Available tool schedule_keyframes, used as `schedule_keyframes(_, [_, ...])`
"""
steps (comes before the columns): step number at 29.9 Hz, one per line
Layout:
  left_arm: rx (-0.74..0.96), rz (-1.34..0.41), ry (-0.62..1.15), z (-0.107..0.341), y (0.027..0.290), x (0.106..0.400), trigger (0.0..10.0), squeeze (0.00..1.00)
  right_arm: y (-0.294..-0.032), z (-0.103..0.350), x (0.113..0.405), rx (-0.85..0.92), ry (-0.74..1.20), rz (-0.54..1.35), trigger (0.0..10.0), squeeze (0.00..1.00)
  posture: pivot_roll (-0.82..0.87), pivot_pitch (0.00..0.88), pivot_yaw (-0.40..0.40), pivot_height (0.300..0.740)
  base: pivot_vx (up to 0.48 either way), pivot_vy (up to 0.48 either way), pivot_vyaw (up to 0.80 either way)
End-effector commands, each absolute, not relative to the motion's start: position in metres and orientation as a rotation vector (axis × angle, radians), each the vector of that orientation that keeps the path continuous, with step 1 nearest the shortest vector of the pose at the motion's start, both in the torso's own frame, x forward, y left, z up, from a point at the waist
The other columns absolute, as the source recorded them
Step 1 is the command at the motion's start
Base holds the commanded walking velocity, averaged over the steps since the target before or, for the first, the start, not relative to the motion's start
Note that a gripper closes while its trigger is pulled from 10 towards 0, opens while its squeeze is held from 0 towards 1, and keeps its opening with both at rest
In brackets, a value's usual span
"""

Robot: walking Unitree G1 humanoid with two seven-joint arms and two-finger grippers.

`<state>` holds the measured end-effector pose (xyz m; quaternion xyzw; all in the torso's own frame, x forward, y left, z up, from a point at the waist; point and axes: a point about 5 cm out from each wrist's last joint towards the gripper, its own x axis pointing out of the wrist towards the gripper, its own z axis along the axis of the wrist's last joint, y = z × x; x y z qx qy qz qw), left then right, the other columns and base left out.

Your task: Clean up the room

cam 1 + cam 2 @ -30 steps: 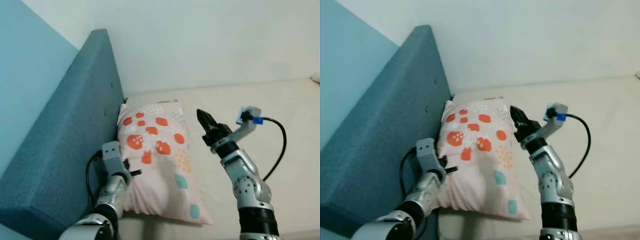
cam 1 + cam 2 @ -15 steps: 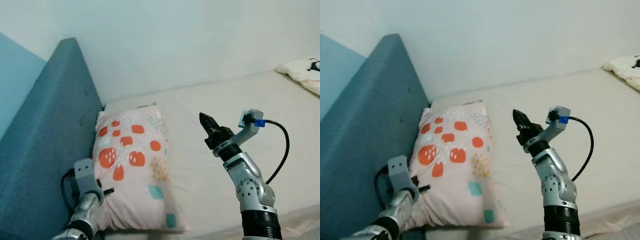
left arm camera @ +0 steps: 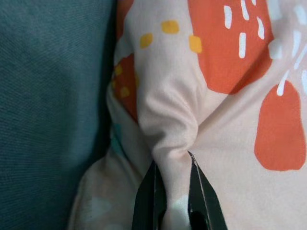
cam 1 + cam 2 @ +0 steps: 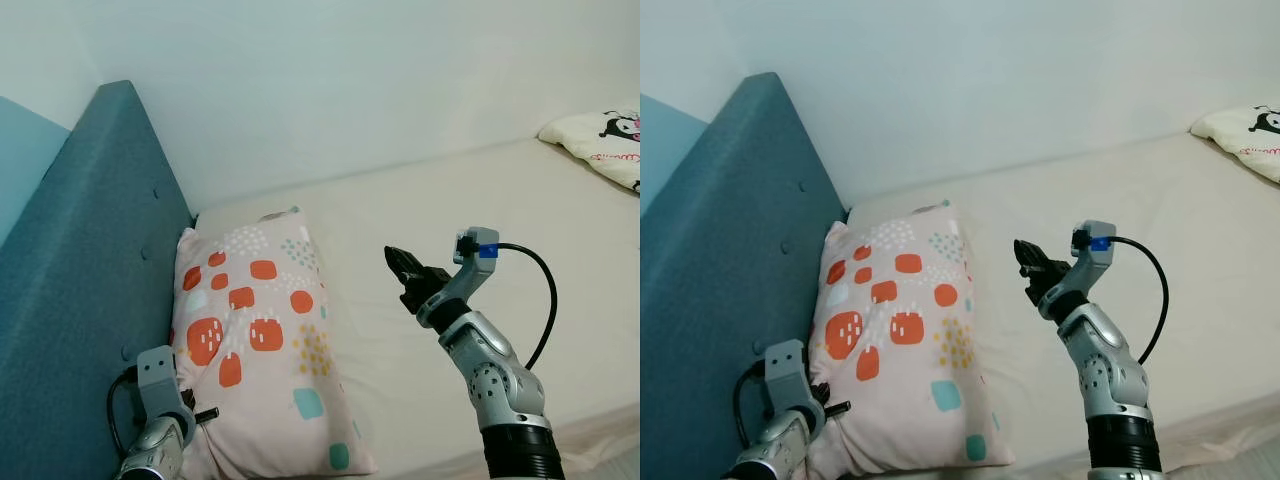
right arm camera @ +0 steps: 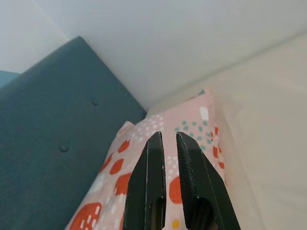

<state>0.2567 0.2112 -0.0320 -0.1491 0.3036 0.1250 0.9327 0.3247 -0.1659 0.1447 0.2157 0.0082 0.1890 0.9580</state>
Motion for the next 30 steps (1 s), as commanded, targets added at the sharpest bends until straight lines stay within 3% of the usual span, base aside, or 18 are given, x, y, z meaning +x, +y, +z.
schedule_keyframes(1, [-0.393,0.287,0.702,-0.046,0.228,0.234,10.0,0.00,-0.161,0.136,0.323,0.425,0.069,0.388,10.0,0.00,-0.08,0.149,0.105,0.740,0.000,0.000,0.00])
schedule_keyframes(6, [-0.549,0.107,0.702,-0.041,0.223,0.235,10.0,0.00,-0.161,0.132,0.325,0.399,0.098,0.387,10.0,0.00,-0.08,0.144,0.106,0.740,0.000,0.000,0.00])
schedule_keyframes(15, [-0.680,0.003,0.776,-0.037,0.221,0.227,10.0,0.00,-0.160,0.130,0.326,0.391,0.109,0.388,10.0,0.00,-0.08,0.138,0.105,0.740,0.000,0.000,0.00])
schedule_keyframes(20, [-0.827,-0.154,0.868,-0.022,0.209,0.212,10.0,0.00,-0.160,0.130,0.328,0.390,0.116,0.389,10.0,0.00,-0.07,0.136,0.100,0.740,0.000,0.000,0.00])
schedule_keyframes(27, [-0.807,-0.261,0.934,-0.010,0.199,0.202,10.0,0.00,-0.162,0.130,0.330,0.380,0.121,0.382,10.0,0.00,-0.07,0.136,0.096,0.740,0.000,0.000,0.00])
schedule_keyframes(30, [-0.726,-0.202,0.911,-0.016,0.203,0.208,10.0,0.00,-0.162,0.130,0.331,0.378,0.123,0.375,10.0,0.00,-0.06,0.135,0.095,0.740,0.000,0.000,0.00])
